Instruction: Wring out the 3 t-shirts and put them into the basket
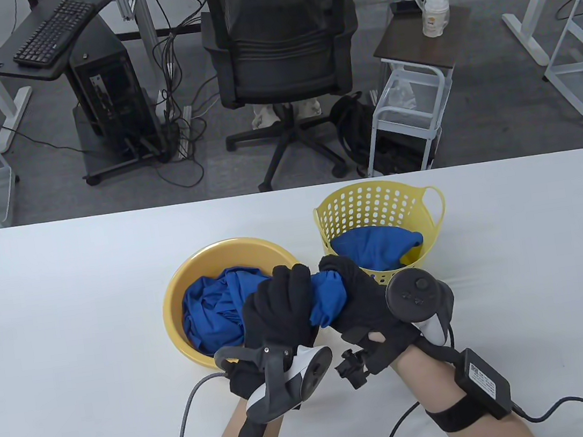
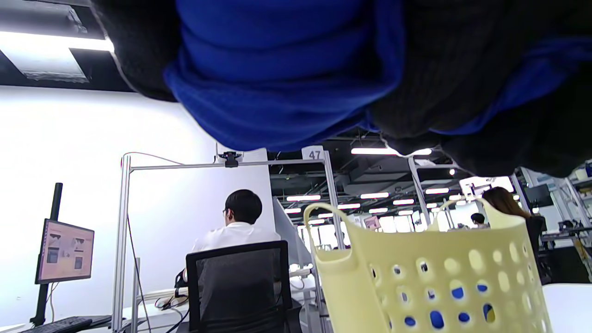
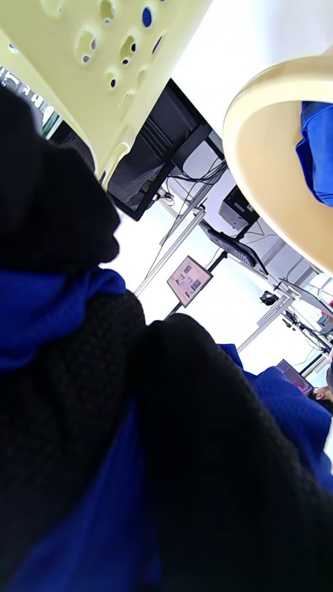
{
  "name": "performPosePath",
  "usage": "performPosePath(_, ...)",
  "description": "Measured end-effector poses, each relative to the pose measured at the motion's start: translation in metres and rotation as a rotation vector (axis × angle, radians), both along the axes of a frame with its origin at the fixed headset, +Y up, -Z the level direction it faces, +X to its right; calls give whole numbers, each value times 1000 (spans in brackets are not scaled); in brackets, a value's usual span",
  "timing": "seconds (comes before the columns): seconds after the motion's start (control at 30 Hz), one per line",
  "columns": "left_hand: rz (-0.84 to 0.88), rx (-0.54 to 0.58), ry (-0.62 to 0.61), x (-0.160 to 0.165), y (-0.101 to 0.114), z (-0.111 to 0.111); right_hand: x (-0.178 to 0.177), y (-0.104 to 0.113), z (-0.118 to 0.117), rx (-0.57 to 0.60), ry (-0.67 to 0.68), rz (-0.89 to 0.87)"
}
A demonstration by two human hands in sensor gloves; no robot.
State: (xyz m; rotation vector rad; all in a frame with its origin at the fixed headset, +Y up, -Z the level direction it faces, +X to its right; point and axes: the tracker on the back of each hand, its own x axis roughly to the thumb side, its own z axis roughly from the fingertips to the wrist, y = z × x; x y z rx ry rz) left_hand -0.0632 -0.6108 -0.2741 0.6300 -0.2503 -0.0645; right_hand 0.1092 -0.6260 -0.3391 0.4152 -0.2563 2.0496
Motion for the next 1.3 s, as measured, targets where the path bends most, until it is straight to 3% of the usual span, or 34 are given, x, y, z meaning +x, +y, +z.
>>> performPosePath(0.27,-16,-90,1,-4,-9,-9,-4,-12,-7,-110,-9,31)
performPosePath(0.37,-23,-108,-10,-3,-14,-13,-3,-15,-11,-119,-10,78)
performPosePath(0.5,34,-235,-73,-9,-17,-21,2,-16,-14,-51,-19,173)
performPosePath(0.6,87,-391,-87,-20,-8,-22,5,-15,-16,-82,-1,128)
performPosePath(0.73,269,-319,-146,-38,3,-17,30,-10,-23,-137,-57,-89)
performPosePath(0.8,254,-323,-114,-46,7,-17,44,-2,-23,-89,-118,-125)
performPosePath(0.93,278,-338,-20,-68,7,-22,90,12,-25,66,-441,-49)
performPosePath(1.0,312,-396,29,-80,4,-27,110,10,-29,112,-589,63)
performPosePath(1.07,337,-448,77,-89,1,-31,117,5,-34,142,-651,195)
performPosePath(1.13,348,-507,122,-99,-4,-36,113,1,-39,135,-648,323)
performPosePath(1.23,333,-592,190,-108,-12,-44,100,0,-41,154,-558,333)
performPosePath(1.3,275,-758,283,-111,-23,-52,93,4,-40,167,-463,284)
